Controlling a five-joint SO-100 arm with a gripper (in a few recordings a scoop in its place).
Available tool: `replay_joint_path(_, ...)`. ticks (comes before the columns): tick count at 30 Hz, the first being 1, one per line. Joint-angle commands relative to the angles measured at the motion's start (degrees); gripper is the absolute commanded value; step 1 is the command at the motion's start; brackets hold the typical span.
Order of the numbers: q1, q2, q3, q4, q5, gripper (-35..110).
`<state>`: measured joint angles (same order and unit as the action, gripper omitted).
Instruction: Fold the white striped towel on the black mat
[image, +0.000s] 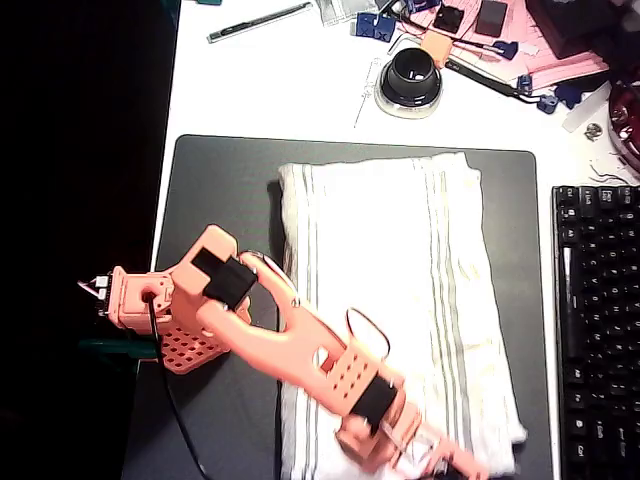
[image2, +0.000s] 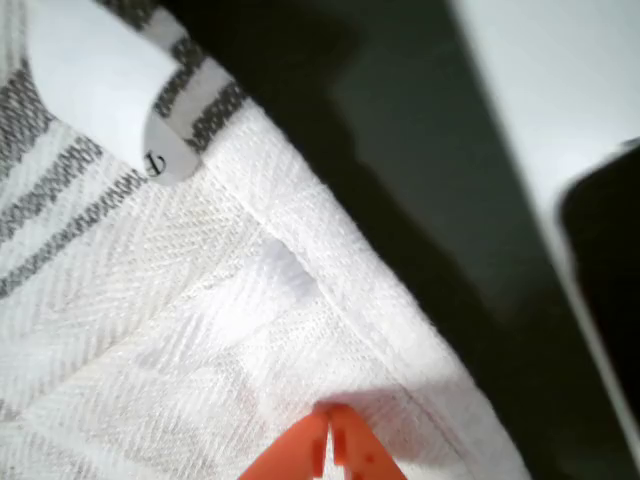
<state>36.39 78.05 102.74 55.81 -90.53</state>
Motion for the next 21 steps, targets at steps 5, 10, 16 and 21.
replay_joint_path(5,0.26,5.71,3.96,-1.14,1.32,9)
replay_joint_path(10,-1.32,15.12,5.45,1.41,1.85,15)
replay_joint_path(16,-14.85,29.44,5.01,10.72,7.47,16)
replay_joint_path(21,-37.71,37.18,3.25,17.05,18.11,15)
